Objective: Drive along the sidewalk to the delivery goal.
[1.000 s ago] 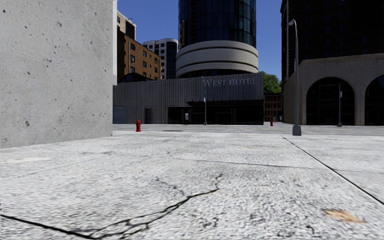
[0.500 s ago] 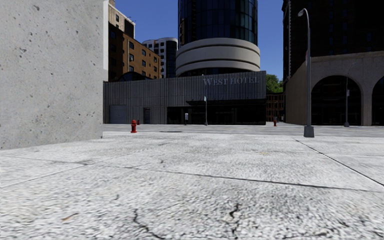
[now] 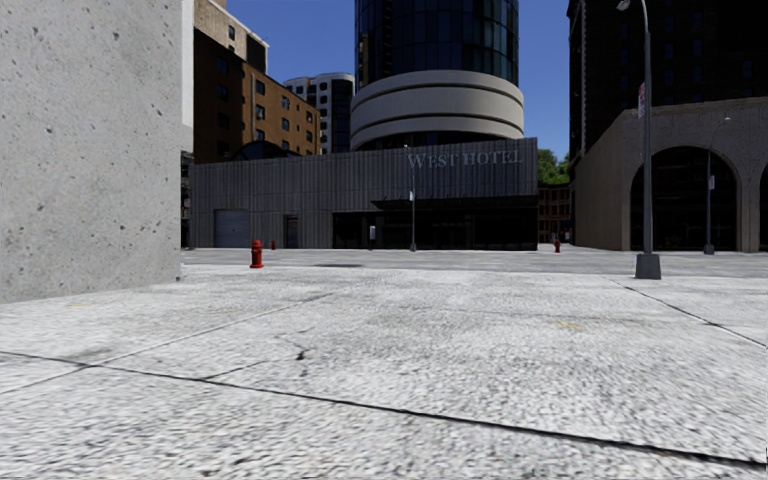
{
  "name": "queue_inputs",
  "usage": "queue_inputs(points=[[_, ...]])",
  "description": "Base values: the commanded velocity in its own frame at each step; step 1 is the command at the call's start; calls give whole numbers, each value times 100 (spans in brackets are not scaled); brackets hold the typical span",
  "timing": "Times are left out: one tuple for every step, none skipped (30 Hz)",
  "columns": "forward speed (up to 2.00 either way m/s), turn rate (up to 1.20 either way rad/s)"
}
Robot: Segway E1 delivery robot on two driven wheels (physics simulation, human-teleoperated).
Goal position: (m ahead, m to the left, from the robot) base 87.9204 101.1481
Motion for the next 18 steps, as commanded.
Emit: queue_inputs(points=[[200,0],[200,0],[200,0],[200,0],[200,0],[200,0],[200,0],[199,0],[197,0],[194,0],[194,0],[193,0],[193,0],[193,0],[193,0],[200,0],[200,0],[200,0]])
